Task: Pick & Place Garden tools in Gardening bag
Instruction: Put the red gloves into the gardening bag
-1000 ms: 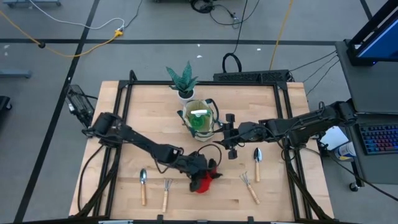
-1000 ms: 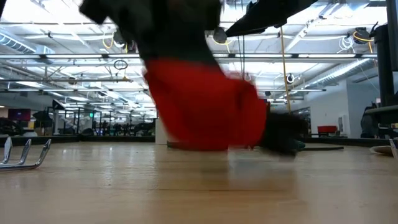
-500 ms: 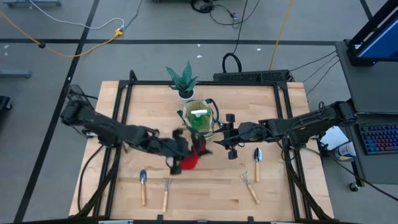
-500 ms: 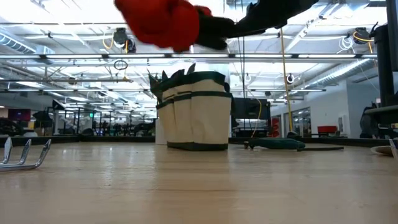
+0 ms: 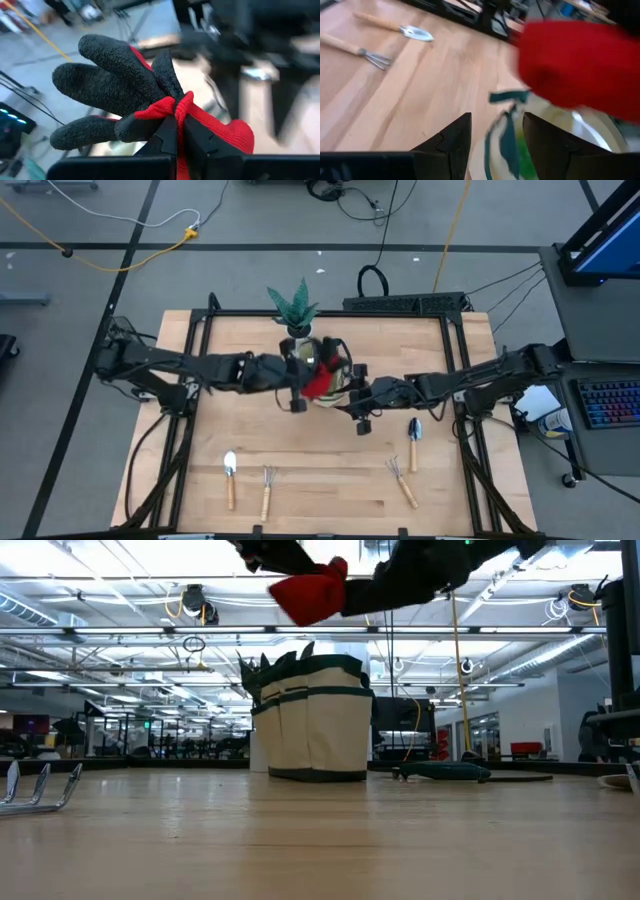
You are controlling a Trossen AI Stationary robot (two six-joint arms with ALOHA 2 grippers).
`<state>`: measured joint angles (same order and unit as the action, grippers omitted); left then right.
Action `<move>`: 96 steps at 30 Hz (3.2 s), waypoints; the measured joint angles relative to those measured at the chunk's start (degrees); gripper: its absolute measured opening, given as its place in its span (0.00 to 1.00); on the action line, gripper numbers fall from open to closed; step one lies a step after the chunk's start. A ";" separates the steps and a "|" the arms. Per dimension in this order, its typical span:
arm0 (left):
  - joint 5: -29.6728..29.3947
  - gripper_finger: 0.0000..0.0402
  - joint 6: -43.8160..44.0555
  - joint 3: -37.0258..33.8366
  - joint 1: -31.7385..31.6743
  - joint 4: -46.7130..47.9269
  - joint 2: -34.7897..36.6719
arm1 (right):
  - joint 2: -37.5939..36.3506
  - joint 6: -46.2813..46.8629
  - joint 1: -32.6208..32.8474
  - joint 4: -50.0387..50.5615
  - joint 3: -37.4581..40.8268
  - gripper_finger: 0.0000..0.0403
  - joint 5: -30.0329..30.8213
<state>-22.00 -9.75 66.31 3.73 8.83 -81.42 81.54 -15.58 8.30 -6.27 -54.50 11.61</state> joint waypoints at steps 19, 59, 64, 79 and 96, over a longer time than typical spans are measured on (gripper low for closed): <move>-0.73 0.02 -7.62 0.10 -4.46 -2.58 -9.47 | 4.59 1.17 -6.21 0.08 0.02 0.39 -1.52; 23.00 0.08 -8.67 0.10 -4.59 18.83 -11.70 | 4.61 -0.32 -6.32 3.16 0.09 0.00 -1.24; 25.89 0.08 -9.64 0.10 -4.57 18.71 -11.70 | 4.61 -0.32 -6.32 3.02 0.09 0.00 -1.35; 21.48 0.46 -8.83 -0.01 -1.22 18.78 -9.71 | 4.59 -0.18 -6.30 3.47 0.09 0.00 -1.19; 12.53 0.34 -4.16 0.17 -1.97 9.03 0.31 | 4.59 -0.51 -6.30 3.11 0.09 0.00 -1.30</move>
<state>-9.47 -13.92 66.48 1.75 17.85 -81.11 86.13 -16.10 2.00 -3.16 -54.41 10.31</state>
